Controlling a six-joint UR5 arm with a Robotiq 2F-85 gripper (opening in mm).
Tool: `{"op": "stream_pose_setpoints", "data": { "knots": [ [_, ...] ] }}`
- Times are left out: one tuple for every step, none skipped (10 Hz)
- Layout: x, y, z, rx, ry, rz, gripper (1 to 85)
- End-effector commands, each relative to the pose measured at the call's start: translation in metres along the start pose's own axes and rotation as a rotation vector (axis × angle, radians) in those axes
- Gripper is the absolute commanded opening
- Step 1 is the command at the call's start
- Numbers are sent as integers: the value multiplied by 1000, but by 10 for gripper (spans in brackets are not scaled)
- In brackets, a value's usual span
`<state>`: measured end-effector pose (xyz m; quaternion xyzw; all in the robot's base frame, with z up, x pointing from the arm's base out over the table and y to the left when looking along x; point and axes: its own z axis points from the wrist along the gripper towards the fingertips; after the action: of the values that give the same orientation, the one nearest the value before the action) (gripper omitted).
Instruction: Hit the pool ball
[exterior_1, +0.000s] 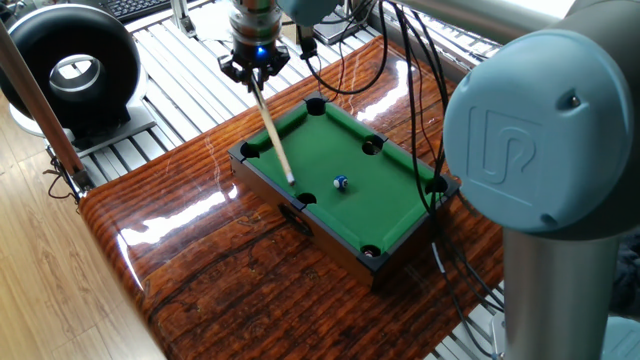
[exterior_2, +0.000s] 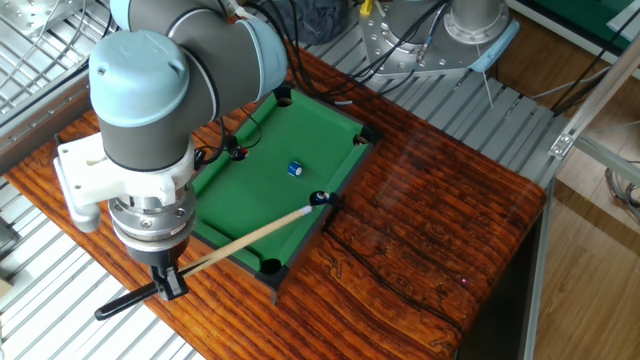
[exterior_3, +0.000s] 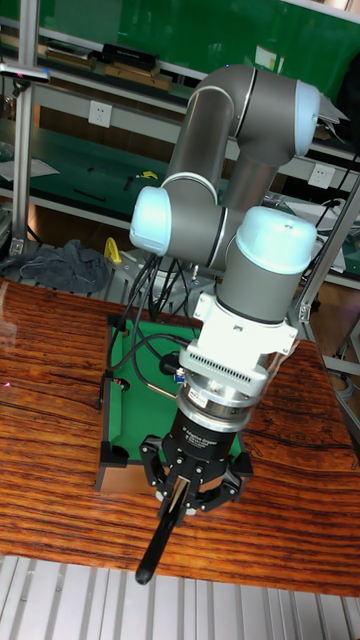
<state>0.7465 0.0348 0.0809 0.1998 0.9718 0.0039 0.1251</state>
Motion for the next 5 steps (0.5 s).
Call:
{"op": "stream_pose_setpoints", "data": {
  "knots": [
    [4,5,-3,-20,16,68,10],
    [3,3,-4,-12,12,78,10],
    [2,2,-4,-5,9,89,10],
    [2,2,-4,-5,9,99,10],
    [2,2,-4,-5,9,107,10]
  ]
}}
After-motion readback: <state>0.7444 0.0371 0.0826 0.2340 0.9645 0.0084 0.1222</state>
